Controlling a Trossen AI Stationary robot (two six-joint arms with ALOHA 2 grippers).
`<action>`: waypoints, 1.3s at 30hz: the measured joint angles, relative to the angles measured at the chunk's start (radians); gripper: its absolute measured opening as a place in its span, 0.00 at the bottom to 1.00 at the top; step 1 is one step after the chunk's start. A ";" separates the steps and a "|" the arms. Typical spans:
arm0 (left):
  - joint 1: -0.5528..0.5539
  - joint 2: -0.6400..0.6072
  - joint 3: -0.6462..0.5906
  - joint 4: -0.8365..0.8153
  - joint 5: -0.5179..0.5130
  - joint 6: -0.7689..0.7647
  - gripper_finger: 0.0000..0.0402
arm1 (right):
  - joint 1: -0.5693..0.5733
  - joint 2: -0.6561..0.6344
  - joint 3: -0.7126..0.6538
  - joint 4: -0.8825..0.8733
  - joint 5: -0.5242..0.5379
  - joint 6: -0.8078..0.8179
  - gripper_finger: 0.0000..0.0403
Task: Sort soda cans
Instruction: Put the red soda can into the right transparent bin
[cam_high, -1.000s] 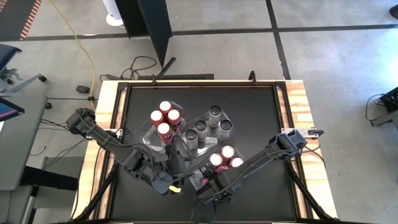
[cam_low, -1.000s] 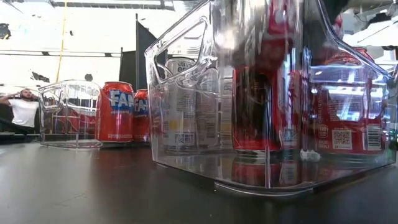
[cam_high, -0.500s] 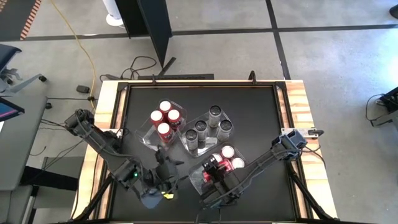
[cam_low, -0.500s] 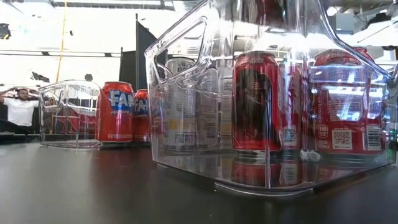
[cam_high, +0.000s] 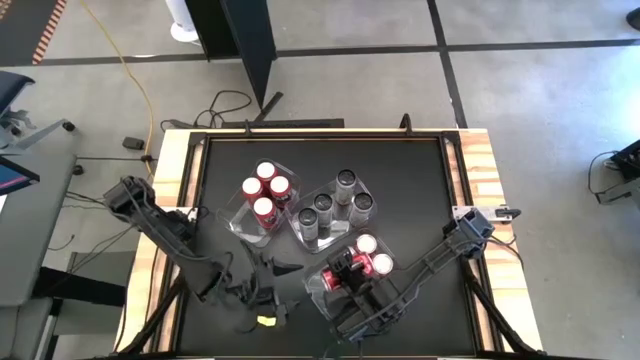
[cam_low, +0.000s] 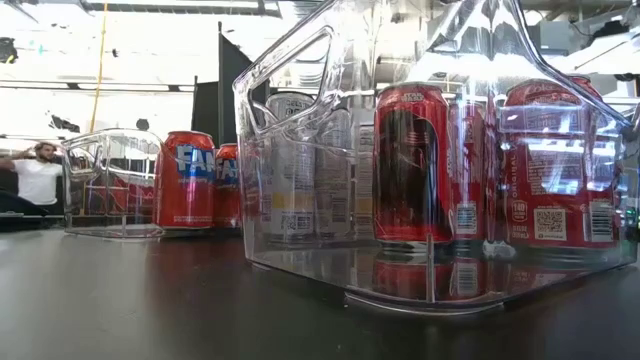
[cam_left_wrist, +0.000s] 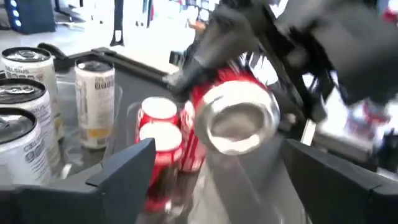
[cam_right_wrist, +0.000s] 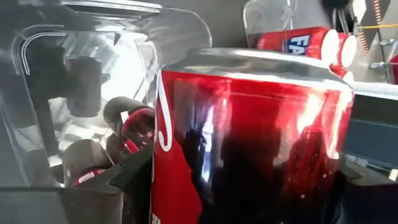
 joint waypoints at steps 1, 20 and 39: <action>0.006 0.000 -0.023 0.073 0.002 0.016 0.87 | 0.000 0.000 0.000 -0.001 0.008 0.004 0.75; 0.186 0.070 -0.092 0.467 0.323 0.001 0.89 | -0.013 0.000 0.000 0.017 0.107 0.036 0.75; 0.244 0.098 -0.091 0.537 0.345 -0.015 0.87 | -0.027 0.000 -0.001 0.065 0.109 0.021 0.75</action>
